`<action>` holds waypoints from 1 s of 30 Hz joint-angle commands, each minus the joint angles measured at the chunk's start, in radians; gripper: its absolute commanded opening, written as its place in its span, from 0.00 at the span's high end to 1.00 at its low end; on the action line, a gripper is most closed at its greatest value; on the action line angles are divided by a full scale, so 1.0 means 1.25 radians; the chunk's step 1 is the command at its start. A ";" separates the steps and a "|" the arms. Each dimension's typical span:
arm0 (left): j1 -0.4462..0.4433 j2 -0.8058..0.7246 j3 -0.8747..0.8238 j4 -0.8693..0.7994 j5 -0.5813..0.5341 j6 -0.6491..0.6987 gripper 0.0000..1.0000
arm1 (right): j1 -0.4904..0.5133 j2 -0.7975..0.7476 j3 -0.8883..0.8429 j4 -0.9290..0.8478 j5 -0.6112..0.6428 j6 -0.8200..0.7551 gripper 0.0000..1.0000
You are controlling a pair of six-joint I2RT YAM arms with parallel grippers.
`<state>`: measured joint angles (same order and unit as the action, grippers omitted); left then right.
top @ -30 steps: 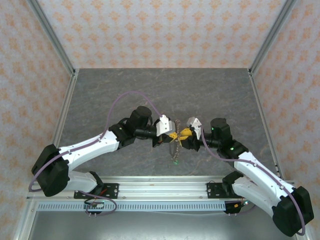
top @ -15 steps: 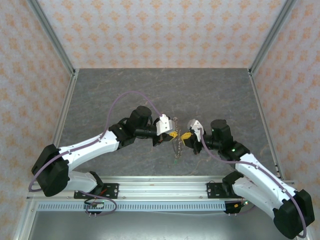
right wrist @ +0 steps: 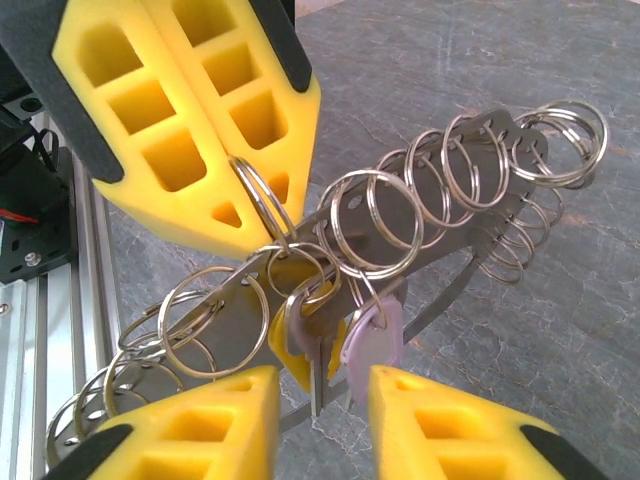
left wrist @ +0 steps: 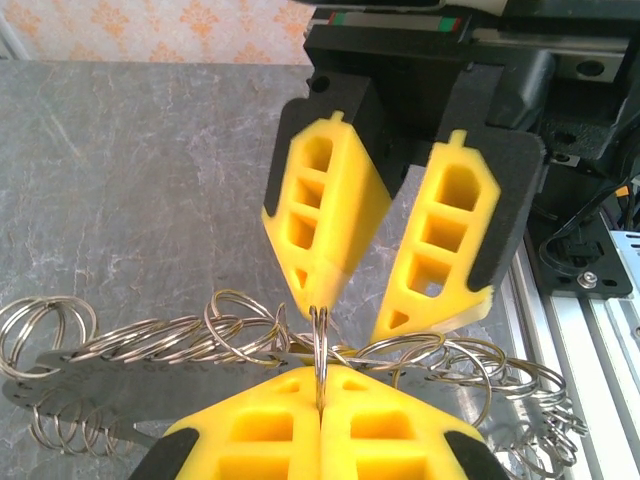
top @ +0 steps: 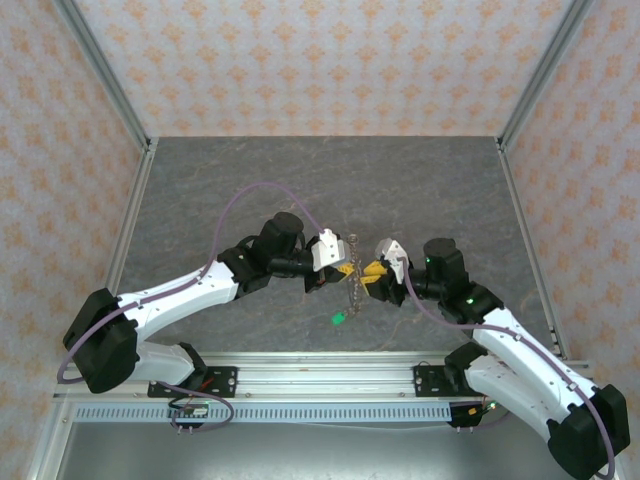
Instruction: Put the keys on the keyring
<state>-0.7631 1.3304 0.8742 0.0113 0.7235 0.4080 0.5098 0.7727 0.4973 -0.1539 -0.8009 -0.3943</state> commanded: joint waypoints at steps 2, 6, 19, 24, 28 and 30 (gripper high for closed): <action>0.002 -0.003 0.033 -0.027 -0.009 0.038 1.00 | 0.006 -0.031 0.030 0.019 0.044 -0.045 0.70; -0.002 0.004 0.044 -0.071 -0.019 0.065 1.00 | 0.006 -0.043 0.063 -0.018 0.050 -0.122 0.76; -0.008 0.000 0.053 -0.077 -0.008 0.069 1.00 | 0.008 0.079 0.147 -0.071 -0.096 -0.215 0.74; -0.009 -0.002 0.050 -0.073 -0.005 0.068 1.00 | 0.010 0.097 0.148 -0.060 -0.111 -0.218 0.74; -0.009 -0.001 0.051 -0.069 0.004 0.065 1.00 | 0.015 0.108 0.145 -0.035 -0.116 -0.207 0.76; -0.009 -0.002 0.049 -0.063 0.012 0.063 1.00 | 0.016 0.114 0.143 -0.032 -0.115 -0.205 0.80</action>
<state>-0.7658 1.3327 0.9028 -0.0944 0.7166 0.4770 0.5205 0.9108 0.6498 -0.2310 -0.9062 -0.6376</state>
